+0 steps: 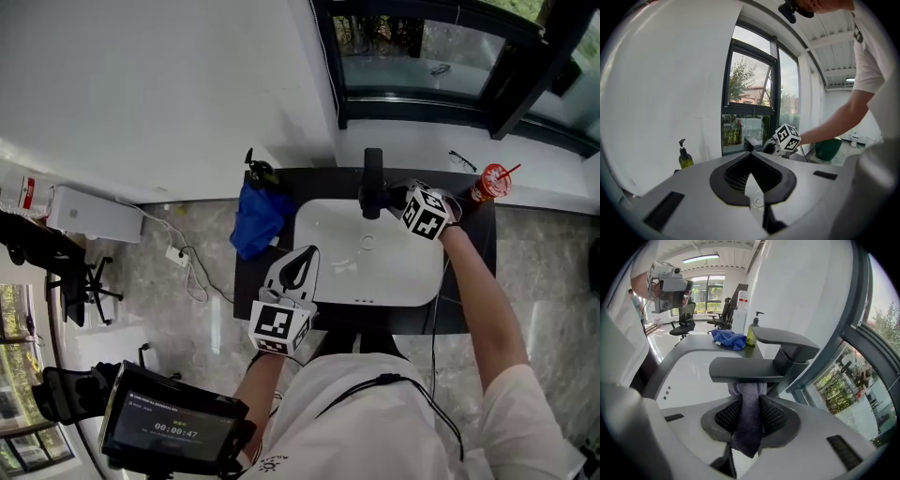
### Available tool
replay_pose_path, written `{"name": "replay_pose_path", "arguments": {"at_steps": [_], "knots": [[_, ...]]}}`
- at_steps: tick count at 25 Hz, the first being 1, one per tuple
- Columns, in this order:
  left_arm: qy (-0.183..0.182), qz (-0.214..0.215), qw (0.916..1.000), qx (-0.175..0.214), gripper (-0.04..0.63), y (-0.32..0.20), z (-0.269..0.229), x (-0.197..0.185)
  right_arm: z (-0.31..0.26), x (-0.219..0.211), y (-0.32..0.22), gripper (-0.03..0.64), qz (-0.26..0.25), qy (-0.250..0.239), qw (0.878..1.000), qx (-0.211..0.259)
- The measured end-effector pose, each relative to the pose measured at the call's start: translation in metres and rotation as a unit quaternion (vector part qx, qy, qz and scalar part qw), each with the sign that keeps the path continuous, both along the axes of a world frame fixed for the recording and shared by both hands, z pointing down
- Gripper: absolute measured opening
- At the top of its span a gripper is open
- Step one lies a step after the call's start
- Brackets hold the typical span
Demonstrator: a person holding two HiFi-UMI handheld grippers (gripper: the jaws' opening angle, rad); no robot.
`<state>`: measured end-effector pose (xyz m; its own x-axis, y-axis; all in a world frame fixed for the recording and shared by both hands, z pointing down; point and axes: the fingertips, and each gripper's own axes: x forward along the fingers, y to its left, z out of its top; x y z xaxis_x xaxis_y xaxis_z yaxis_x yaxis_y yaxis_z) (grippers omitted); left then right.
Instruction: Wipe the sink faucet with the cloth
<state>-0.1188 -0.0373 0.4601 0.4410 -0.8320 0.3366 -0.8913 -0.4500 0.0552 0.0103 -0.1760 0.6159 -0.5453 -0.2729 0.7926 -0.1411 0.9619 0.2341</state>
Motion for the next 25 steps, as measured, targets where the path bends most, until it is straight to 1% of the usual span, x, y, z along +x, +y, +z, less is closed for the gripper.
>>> {"name": "replay_pose_path", "arguments": {"at_steps": [11,16,19,21,23,25], "knots": [[-0.001,0.015,0.9999,0.001,-0.006,-0.001,0.001,0.009,0.001,-0.003,0.046,0.109,-0.038,-0.020,0.999,-0.032],[-0.001,0.016,0.9999,0.000,-0.006,0.000,0.002,0.009,0.005,-0.004,0.074,0.109,-0.072,-0.011,0.997,-0.038],[-0.001,0.016,0.9999,0.002,-0.006,-0.001,0.001,0.009,0.013,0.001,0.085,0.109,-0.090,0.003,0.995,-0.053],[0.000,0.015,0.9999,0.002,-0.006,0.000,0.001,0.010,0.021,0.007,0.088,0.109,-0.098,0.022,0.993,-0.061],[0.001,0.015,0.9999,0.003,-0.006,-0.002,0.000,0.011,0.031,0.012,0.084,0.109,-0.105,0.048,0.991,-0.062],[0.000,0.016,0.9999,0.005,-0.006,-0.004,-0.002,0.012,0.037,0.016,0.072,0.109,-0.098,0.064,0.991,-0.058]]}}
